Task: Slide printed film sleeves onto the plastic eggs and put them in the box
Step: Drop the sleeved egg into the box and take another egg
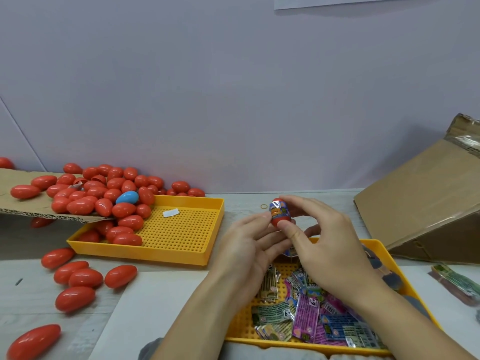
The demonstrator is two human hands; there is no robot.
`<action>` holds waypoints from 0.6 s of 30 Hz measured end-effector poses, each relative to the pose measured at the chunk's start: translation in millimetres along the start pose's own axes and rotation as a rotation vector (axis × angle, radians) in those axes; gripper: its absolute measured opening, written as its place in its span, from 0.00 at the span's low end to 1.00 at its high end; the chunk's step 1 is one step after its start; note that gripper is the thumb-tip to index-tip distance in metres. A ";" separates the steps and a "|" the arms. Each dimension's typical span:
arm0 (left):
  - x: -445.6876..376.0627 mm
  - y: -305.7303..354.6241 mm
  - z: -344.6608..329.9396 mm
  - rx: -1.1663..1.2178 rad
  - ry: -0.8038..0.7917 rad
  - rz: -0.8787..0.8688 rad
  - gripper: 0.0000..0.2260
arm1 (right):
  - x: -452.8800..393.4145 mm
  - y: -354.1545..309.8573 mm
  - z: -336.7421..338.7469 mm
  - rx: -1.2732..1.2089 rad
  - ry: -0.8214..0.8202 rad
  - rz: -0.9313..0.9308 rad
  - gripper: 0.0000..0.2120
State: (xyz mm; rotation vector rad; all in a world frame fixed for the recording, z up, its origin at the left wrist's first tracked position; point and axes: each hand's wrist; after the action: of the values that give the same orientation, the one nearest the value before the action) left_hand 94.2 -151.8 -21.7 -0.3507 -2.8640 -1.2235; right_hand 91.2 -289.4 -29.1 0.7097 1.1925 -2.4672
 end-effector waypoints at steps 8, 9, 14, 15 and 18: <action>-1.1 4.7 0.4 0.019 0.133 -0.177 0.03 | -4.1 -17.9 -5.9 0.111 -0.018 -0.054 0.14; -1.3 5.6 0.4 0.025 0.151 -0.196 0.04 | -7.1 -23.8 -7.3 0.155 -0.052 -0.037 0.14; -1.2 7.9 3.1 0.026 0.231 -0.262 0.07 | -30.2 -42.5 -22.6 0.384 -0.116 -0.023 0.11; -1.2 7.4 3.9 0.010 0.249 -0.268 0.07 | -31.5 -42.7 -27.2 0.372 -0.108 -0.052 0.10; -1.7 6.0 4.7 -0.041 0.232 -0.271 0.03 | -25.6 -36.7 -37.0 0.209 -0.045 -0.178 0.10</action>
State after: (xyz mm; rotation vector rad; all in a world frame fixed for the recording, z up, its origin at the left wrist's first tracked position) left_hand 97.5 -144.8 -20.8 0.1767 -2.7513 -1.2634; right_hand 106.1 -236.2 -11.0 0.6217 1.0317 -2.7697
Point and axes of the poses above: each hand's wrist, its own x-axis away from the middle knuckle, its own z-axis out of the back of the hand, y = z × x, and after that the axes turned 7 degrees about x, right-handed
